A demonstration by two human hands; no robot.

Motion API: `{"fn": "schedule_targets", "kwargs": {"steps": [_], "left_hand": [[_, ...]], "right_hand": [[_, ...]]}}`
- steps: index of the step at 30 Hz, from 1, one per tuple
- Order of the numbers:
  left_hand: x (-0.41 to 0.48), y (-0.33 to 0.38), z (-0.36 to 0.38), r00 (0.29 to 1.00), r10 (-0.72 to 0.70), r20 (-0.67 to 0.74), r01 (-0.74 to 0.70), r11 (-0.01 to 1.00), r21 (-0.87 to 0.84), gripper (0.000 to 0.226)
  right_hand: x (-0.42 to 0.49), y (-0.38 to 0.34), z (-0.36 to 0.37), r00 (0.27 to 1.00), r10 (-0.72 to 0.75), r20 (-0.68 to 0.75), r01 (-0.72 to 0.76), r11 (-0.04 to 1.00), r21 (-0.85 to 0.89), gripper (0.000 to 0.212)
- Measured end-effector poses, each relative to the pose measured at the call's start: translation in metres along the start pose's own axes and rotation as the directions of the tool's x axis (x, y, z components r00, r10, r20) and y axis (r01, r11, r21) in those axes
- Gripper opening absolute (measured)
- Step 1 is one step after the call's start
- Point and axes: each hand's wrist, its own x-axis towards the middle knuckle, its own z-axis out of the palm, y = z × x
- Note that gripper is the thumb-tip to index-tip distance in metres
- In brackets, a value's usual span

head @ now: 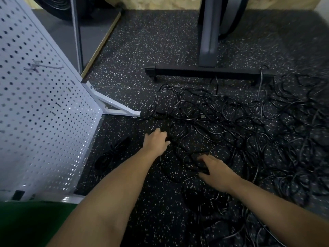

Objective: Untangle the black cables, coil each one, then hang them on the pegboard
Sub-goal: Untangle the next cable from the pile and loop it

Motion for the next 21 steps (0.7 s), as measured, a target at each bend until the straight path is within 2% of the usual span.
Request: {"fn": "schedule_targets", "kwargs": {"steps": [3, 8, 12, 16, 21], "left_hand": [[-0.017, 0.002, -0.017, 0.997, 0.057, -0.052, -0.054, 0.997, 0.063, 0.037], [-0.056, 0.021, -0.070, 0.973, 0.221, 0.070, -0.225, 0.973, 0.049, 0.033], [-0.093, 0.048, -0.120, 0.967, 0.235, 0.103, -0.239, 0.971, 0.026, 0.021], [-0.137, 0.071, -0.167, 0.958, 0.256, 0.126, -0.237, 0.960, -0.151, 0.024], [-0.204, 0.108, -0.222, 0.935, 0.351, 0.046, -0.306, 0.866, -0.396, 0.024]], "right_hand": [[-0.008, 0.000, -0.009, 1.000, 0.013, 0.002, -0.013, 1.000, 0.001, 0.055], [-0.034, -0.011, -0.041, 0.999, 0.033, -0.001, -0.033, 0.998, -0.053, 0.052], [-0.065, -0.033, -0.081, 0.999, 0.032, -0.034, -0.035, 0.996, -0.087, 0.046], [-0.106, -0.056, -0.122, 0.997, 0.007, -0.083, -0.018, 0.992, -0.129, 0.045], [-0.172, -0.081, -0.162, 0.983, -0.054, -0.177, 0.047, 0.998, -0.045, 0.025]]}}
